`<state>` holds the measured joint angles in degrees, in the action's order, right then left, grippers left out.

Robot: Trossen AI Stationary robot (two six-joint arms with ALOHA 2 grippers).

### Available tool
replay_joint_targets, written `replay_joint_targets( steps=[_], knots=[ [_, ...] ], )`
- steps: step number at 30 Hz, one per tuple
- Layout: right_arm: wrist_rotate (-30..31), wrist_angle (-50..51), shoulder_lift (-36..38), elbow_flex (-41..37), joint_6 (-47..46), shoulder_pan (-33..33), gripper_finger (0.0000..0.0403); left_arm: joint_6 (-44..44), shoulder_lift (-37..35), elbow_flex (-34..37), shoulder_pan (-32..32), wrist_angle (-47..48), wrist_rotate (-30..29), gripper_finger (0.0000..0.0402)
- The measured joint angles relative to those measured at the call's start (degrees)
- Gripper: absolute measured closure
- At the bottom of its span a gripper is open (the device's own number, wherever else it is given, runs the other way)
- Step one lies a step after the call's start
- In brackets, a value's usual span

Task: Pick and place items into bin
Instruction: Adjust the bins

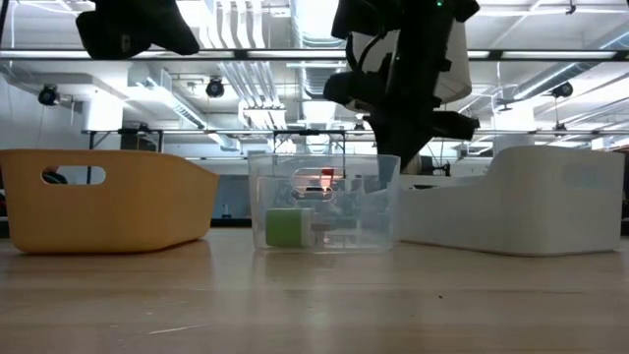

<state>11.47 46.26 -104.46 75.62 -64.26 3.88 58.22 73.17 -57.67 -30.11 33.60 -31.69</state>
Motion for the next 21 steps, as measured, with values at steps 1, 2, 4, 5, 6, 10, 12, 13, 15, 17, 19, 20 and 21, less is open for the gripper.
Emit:
replay_joint_targets(
  steps=[1, 2, 4, 5, 6, 10, 12, 13, 15, 17, 19, 20, 21],
  knots=[
    [-0.1, 0.0, -0.4, 0.0, 0.0, 0.0, 0.0394, 0.0, 0.0, 0.0, 0.0, 0.0, -0.2, 0.0402],
    [-0.2, -0.1, -0.7, 0.0, 0.0, -0.2, 0.0394, 0.0, 0.0, 0.0, 0.0, 0.0, -0.3, 0.0402],
    [-0.6, -0.5, -1.5, -0.2, 0.2, -0.6, 0.0394, 0.0, 0.0, 0.0, 0.0, 0.1, -0.3, 0.0402],
    [-0.8, -0.6, -1.9, -0.2, 0.4, -0.7, 0.0394, 0.0, 0.0, 0.0, 0.0, 0.2, -0.3, 0.0402],
    [-0.8, -0.6, -2.2, -0.3, 0.6, -0.7, 0.0394, 0.0, 0.0, 0.0, 0.0, 0.4, -0.3, 0.0402],
    [0.5, -0.1, -2.4, -0.4, 0.1, -0.6, 0.0394, 0.0, 0.0, 0.0, 0.0, 0.6, -0.4, 0.0402],
    [3.7, 1.9, -2.3, -0.2, -1.3, -0.7, 0.0394, 0.0, 0.0, 0.0, 0.0, 0.6, -0.4, 0.0402],
    [5.1, 3.3, -2.3, 0.0, -2.1, -0.7, 0.0394, 0.0, 0.0, 0.0, 0.0, 0.7, -0.4, 0.0402],
    [6.6, 4.9, -2.2, 0.8, -2.3, -0.7, 0.0394, 0.0, 0.0, 0.0, 0.0, 1.1, -0.4, 0.0402],
    [6.8, 5.4, -2.1, 1.2, -1.4, -0.7, 0.0394, 0.1, 0.0, 0.0, 0.1, 1.8, -0.5, 0.0402],
    [7.1, 6.1, -2.1, 1.2, -1.6, -0.6, 0.0394, 0.0, 0.0, 0.0, 0.1, 1.9, -0.6, 0.0402],
    [7.8, 6.1, -2.0, 1.2, -2.1, -0.6, 0.0394, 0.0, 0.0, 0.0, 0.1, 2.0, -0.6, 0.0402],
    [8.4, 6.1, -2.0, 1.2, -2.5, -0.6, 0.0394, 0.0, 0.0, 0.0, 0.1, 1.9, -0.6, 0.0402]
  ],
)
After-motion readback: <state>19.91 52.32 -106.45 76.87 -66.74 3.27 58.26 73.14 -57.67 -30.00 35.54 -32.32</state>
